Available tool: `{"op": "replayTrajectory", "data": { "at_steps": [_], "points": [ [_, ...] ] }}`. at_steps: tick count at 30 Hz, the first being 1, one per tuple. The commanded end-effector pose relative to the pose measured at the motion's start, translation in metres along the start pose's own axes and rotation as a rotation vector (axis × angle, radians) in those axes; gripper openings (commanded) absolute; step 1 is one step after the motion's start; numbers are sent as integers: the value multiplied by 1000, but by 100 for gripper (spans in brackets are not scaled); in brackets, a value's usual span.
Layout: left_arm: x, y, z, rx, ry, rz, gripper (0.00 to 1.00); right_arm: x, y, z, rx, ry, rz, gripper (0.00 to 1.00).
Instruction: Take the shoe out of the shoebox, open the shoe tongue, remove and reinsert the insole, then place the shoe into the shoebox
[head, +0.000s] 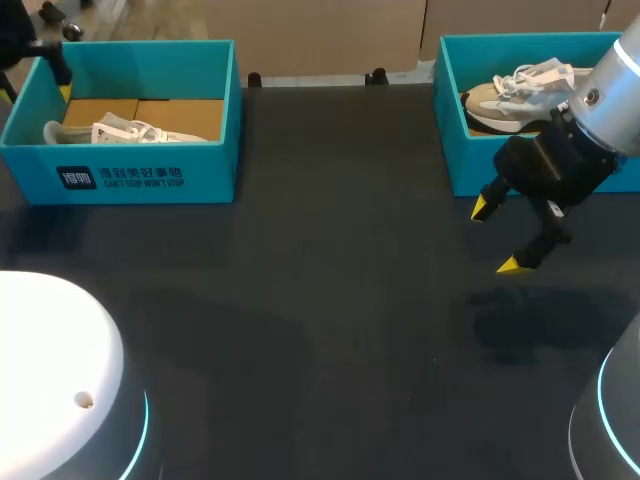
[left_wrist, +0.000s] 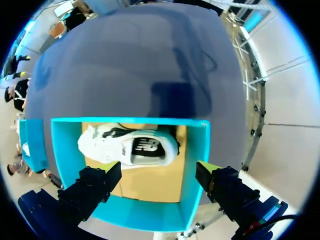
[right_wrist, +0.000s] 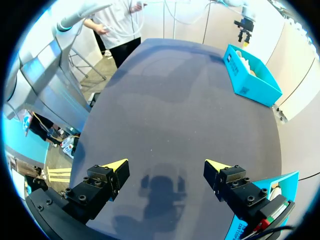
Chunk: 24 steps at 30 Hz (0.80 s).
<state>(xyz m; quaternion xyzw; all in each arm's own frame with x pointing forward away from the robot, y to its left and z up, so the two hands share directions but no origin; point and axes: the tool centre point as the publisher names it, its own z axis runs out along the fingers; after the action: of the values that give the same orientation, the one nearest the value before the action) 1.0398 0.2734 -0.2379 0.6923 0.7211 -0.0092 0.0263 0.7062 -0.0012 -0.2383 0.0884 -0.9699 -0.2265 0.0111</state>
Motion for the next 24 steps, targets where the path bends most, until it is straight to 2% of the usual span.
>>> {"op": "replayTrajectory", "data": {
  "at_steps": [1, 6, 11, 18, 24],
  "points": [
    [-5, -5, -18, 9, -16, -25, 100, 0, 0, 1, 3, 0, 0, 100],
    [-16, -8, -38, 46, -42, -40, 100, 0, 0, 1, 3, 0, 0, 100],
    [-27, -14, -48, 78, -19, 4, 100, 0, 0, 1, 3, 0, 0, 100],
    [-27, -14, -48, 78, -19, 4, 100, -47, -29, -32, 48, -46, 48, 100],
    [-27, -14, -48, 78, -19, 4, 100, -77, -46, -58, 70, -84, 57, 100]
  ]
}}
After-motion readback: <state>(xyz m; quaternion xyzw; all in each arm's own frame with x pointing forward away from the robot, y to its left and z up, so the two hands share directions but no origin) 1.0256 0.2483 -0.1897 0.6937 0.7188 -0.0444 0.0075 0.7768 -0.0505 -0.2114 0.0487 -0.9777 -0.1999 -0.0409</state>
